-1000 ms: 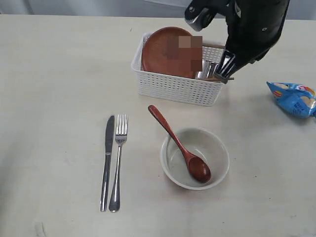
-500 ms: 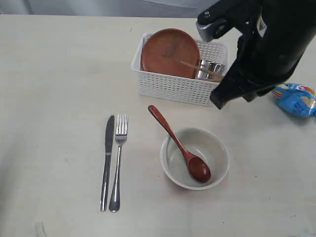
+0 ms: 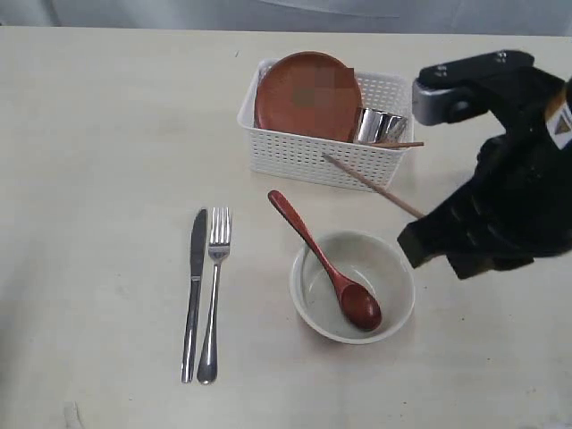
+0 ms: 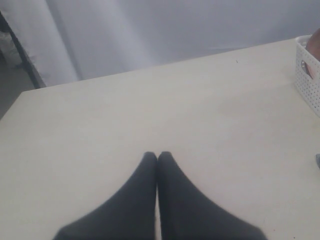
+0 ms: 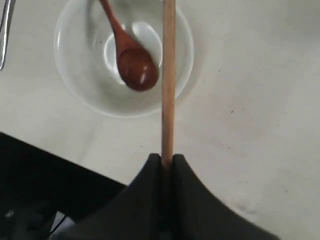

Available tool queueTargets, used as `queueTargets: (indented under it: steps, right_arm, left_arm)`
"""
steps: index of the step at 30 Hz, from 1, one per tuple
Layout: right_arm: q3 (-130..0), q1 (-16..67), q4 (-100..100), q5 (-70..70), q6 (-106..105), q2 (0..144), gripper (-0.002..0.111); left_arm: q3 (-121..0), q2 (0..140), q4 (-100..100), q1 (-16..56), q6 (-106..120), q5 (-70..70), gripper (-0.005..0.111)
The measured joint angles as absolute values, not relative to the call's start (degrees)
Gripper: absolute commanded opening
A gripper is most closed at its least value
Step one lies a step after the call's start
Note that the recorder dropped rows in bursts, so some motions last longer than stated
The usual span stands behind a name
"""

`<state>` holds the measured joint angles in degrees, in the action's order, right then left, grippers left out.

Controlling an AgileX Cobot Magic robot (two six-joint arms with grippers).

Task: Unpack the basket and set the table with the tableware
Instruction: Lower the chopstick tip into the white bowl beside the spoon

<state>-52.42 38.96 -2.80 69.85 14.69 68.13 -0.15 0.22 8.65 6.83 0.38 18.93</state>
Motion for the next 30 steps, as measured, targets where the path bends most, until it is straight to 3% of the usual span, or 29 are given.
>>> queueTargets:
  steps: [18, 30]
  right_arm:
    - [-36.68, 39.24, -16.46, 60.67, 18.96, 60.00, 0.000]
    - [-31.28, 49.30, -14.33, 49.53, 29.31, 60.00, 0.000]
  left_arm:
    - [-0.15, 0.22, 8.65, 6.83, 0.38, 18.93, 0.000]
    - [-0.15, 0.22, 8.65, 6.83, 0.38, 18.93, 0.000]
